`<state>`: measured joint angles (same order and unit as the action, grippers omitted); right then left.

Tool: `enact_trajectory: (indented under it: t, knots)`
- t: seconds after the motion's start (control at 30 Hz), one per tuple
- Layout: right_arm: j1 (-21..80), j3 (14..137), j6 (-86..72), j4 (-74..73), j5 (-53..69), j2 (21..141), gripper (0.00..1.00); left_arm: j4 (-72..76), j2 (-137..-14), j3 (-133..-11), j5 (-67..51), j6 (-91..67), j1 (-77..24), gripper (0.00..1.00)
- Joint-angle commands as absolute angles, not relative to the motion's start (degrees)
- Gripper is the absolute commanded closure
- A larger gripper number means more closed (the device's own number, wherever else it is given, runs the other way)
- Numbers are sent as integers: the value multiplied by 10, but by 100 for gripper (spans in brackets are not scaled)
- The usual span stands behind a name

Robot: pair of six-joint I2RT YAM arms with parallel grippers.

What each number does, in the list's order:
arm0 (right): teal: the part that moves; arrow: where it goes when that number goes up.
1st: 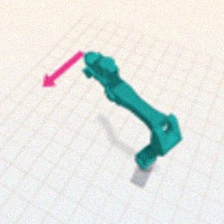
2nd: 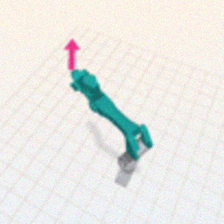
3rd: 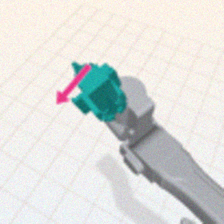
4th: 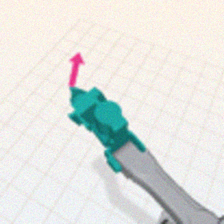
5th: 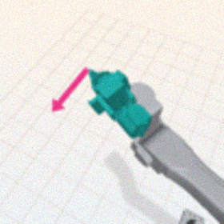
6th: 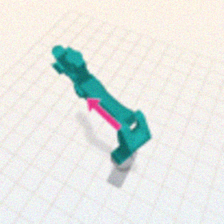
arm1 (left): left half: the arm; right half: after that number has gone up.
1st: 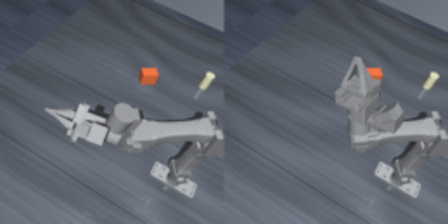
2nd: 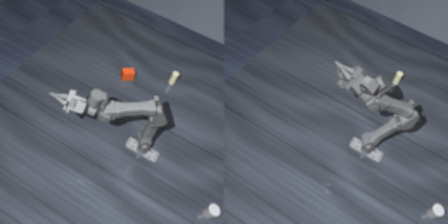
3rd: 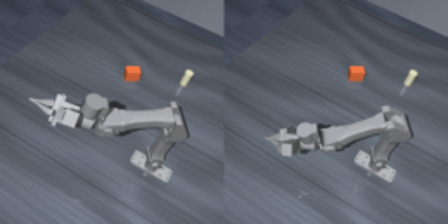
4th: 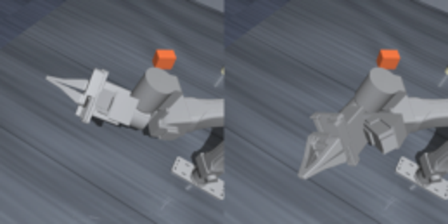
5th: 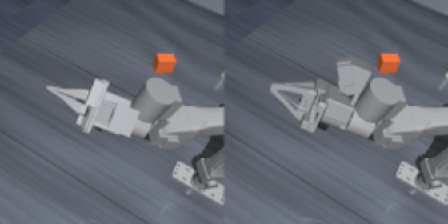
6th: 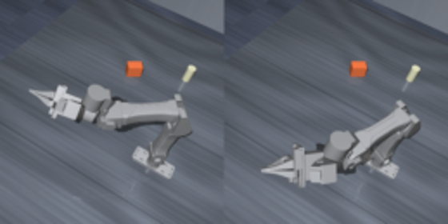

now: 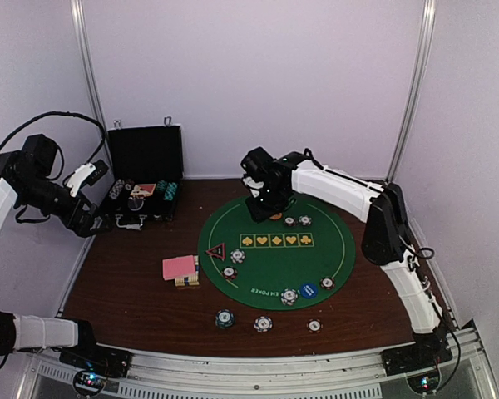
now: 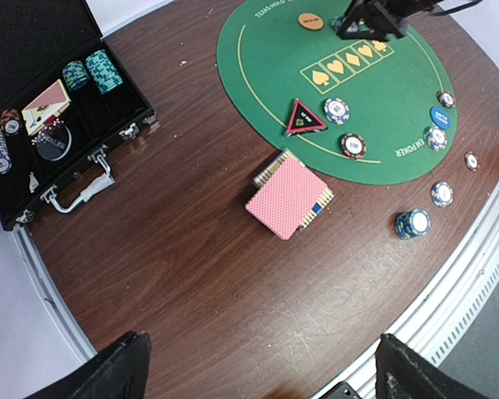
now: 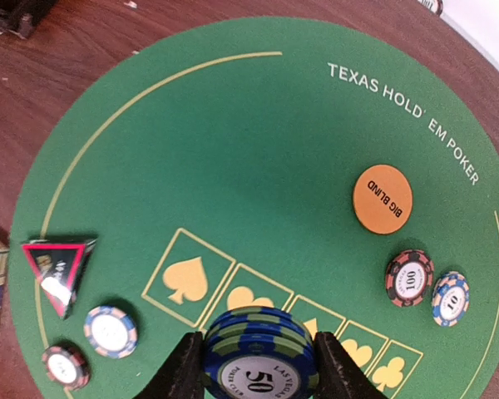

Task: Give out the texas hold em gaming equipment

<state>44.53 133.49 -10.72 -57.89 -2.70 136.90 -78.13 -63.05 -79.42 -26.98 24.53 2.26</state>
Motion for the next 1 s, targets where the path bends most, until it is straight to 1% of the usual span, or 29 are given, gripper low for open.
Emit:
enact_trajectory:
  t: [0.0, 0.47, 0.6, 0.63, 0.67, 0.7, 0.8, 0.97]
  knots:
    - [423, 1379, -117, -589, -44, 1426, 100, -779, -634, -809, -273, 249, 26, 2]
    - [384, 1382, -118, -562, -30, 1479, 98, -771, -639, -808, -276, 247, 26, 2]
    - [380, 1384, -119, -559, -26, 1487, 96, -769, -638, -807, -275, 247, 26, 2]
    - [380, 1384, -120, -558, -26, 1489, 92, -770, -638, -806, -274, 246, 26, 2]
    - [380, 1385, -120, -559, -28, 1492, 87, -770, -638, -806, -273, 246, 26, 3]
    - [379, 1387, -120, -558, -30, 1493, 79, -770, -638, -805, -272, 247, 26, 2]
    - [379, 1387, -117, -554, -36, 1494, 63, -770, -634, -803, -269, 248, 26, 2]
    - [380, 1414, -113, -567, -25, 1493, 44, -769, -632, -802, -265, 250, 26, 2]
